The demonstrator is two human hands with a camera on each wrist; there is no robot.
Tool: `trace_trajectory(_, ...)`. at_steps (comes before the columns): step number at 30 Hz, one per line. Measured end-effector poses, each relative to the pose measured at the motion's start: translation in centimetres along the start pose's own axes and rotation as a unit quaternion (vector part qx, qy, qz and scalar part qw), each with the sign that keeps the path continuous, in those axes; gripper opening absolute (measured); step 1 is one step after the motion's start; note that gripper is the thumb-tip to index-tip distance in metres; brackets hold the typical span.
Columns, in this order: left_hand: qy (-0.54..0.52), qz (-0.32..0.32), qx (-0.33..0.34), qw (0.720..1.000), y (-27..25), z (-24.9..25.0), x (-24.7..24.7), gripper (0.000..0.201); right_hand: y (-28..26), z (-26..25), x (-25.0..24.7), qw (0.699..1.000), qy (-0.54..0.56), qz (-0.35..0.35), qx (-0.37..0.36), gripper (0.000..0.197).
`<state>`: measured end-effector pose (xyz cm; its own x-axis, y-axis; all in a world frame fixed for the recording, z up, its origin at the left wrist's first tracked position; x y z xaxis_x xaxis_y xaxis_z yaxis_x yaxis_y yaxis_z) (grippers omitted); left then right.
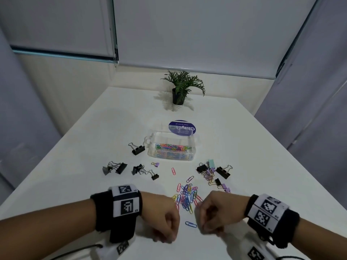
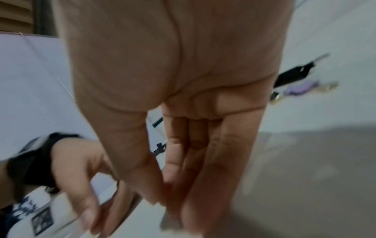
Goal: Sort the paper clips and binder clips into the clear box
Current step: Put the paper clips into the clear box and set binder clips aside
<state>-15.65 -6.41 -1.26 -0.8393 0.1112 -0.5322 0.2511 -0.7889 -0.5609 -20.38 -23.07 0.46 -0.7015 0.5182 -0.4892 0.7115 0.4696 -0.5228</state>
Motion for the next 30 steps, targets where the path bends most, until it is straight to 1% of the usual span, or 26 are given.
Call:
trace_trajectory(2, -0.086, -0.025, -0.011, 0.996, 0.8, 0.1, 0.3, 0.012, 0.9, -0.5, 0.9, 1.000, 0.002, 0.003, -0.013, 0.020)
trace_trajectory(3, -0.107, -0.026, -0.014, 0.994, 1.3, 0.2, 0.2, 0.008, 1.6, -0.5, 1.0, 1.000, -0.010, 0.018, -0.019, 0.019)
trace_trajectory(4, -0.109, -0.016, -0.014, 0.994, 1.7, 0.3, -0.1, 0.010, 2.3, -0.3, 0.9, 0.998, -0.030, 0.041, -0.022, 0.017)
trace_trajectory(6, -0.082, 0.032, -0.017, 0.996, 2.5, 0.6, -1.0, 0.021, 3.5, -0.1, -0.1, 0.993, -0.068, 0.094, -0.015, 0.012)
trace_trajectory(7, -0.066, 0.061, -0.021, 0.996, 2.8, 0.6, -1.6, 0.022, 4.0, 0.0, -0.8, 0.990, -0.076, 0.115, -0.006, 0.009)
trace_trajectory(9, -0.046, 0.112, -0.027, 0.992, 3.0, 0.5, -2.8, 0.017, 4.4, 0.4, -2.1, 0.990, -0.044, 0.137, 0.012, 0.015)
trace_trajectory(11, -0.031, 0.155, -0.032, 0.987, 3.0, 0.3, -3.8, 0.018, 4.3, 0.7, -3.4, 0.986, -0.027, 0.165, 0.015, 0.024)
trace_trajectory(13, -0.021, 0.218, -0.040, 0.975, 2.5, -0.1, -4.8, 0.011, 3.8, 0.9, -4.6, 0.979, -0.030, 0.203, 0.005, 0.026)
trace_trajectory(14, -0.002, 0.257, -0.047, 0.965, 2.2, -0.3, -5.2, 0.016, 3.4, 1.0, -5.0, 0.975, -0.026, 0.222, 0.003, 0.026)
trace_trajectory(15, 0.024, 0.283, -0.058, 0.957, 2.0, -0.6, -5.6, 0.025, 3.2, 1.3, -5.3, 0.971, -0.023, 0.239, 0.005, 0.026)
trace_trajectory(16, 0.051, 0.291, -0.072, 0.953, 1.8, -1.0, -5.7, 0.037, 3.1, 1.7, -5.5, 0.968, -0.029, 0.250, 0.014, 0.028)
trace_trajectory(17, 0.076, 0.284, -0.091, 0.951, 1.8, -1.3, -5.8, 0.048, 3.1, 2.0, -5.5, 0.965, -0.045, 0.256, 0.027, 0.032)
trace_trajectory(18, 0.094, 0.271, -0.109, 0.952, 2.0, -1.6, -5.7, 0.057, 3.3, 2.2, -5.4, 0.963, -0.069, 0.259, 0.041, 0.039)
trace_trajectory(19, 0.104, 0.260, -0.121, 0.952, 2.2, -1.7, -5.6, 0.061, 3.5, 2.3, -5.3, 0.959, -0.095, 0.262, 0.051, 0.048)
trace_trajectory(21, 0.109, 0.264, -0.129, 0.950, 2.9, -1.6, -5.3, 0.059, 3.9, 1.8, -5.1, 0.952, -0.139, 0.265, 0.058, 0.065)
trace_trajectory(23, 0.107, 0.287, -0.121, 0.944, 3.5, -1.1, -5.3, 0.050, 4.4, 1.0, -5.1, 0.950, -0.159, 0.264, 0.055, 0.072)
trace_trajectory(25, 0.086, 0.308, -0.110, 0.941, 4.1, -0.4, -5.4, 0.041, 5.1, 0.4, -5.0, 0.948, -0.178, 0.260, 0.053, 0.072)
trace_trajectory(26, 0.053, 0.317, -0.102, 0.941, 4.3, -0.3, -5.5, 0.039, 5.4, 0.0, -4.9, 0.946, -0.188, 0.258, 0.050, 0.070)
trace_trajectory(28, -0.051, 0.331, -0.082, 0.939, 4.7, -0.3, -5.8, 0.035, 5.9, -0.7, -4.5, 0.943, -0.207, 0.256, 0.043, 0.063)
trace_trajectory(30, -0.121, 0.348, -0.069, 0.927, 4.6, -0.5, -6.2, 0.035, 6.1, -1.1, -4.4, 0.943, -0.210, 0.255, 0.046, 0.063)
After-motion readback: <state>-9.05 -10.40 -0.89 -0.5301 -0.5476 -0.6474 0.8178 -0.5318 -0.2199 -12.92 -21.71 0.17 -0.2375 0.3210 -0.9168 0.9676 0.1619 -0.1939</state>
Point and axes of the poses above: each hand's wrist, its own y-axis towards the middle knuckle, its own x-axis out of the palm, z = x × y, the point moved 3 cm from there along y, towards the middle knuckle, and after that the axes turned 3 degrees about -x, right-handed, at the moved point
